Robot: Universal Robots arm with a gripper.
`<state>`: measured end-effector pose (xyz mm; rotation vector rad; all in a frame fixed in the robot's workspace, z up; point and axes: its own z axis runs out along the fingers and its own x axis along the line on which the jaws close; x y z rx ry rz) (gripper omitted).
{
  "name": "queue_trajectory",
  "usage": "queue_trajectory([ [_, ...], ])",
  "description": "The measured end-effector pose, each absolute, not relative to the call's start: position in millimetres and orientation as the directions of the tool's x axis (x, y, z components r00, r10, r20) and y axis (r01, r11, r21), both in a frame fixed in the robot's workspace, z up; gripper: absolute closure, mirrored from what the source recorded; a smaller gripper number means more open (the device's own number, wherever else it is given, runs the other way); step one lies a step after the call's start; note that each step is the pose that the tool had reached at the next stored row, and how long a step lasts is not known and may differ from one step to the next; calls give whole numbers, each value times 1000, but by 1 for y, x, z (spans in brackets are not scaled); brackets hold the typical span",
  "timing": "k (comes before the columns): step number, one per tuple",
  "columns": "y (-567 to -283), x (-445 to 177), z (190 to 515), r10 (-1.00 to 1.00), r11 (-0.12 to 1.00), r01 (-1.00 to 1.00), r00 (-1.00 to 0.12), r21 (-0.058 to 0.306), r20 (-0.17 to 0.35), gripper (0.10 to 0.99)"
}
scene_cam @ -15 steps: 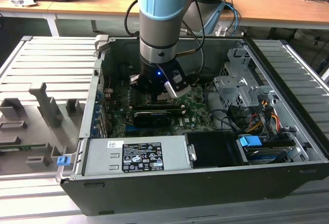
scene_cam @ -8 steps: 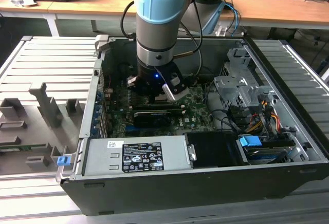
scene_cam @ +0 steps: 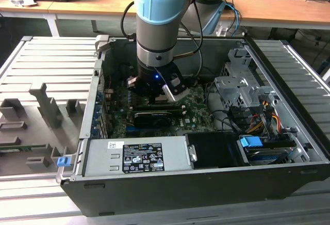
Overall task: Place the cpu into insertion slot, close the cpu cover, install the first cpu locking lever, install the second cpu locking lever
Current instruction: 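Install the second cpu locking lever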
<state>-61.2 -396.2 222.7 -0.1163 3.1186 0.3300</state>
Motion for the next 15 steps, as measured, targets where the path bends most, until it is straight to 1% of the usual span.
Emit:
queue_trajectory([
  [6, -397, -64, 221, -73, 973, -74, -997, 219, -12, 980],
  [15, -397, -64, 218, -73, 966, -74, -997, 249, -14, 980],
])
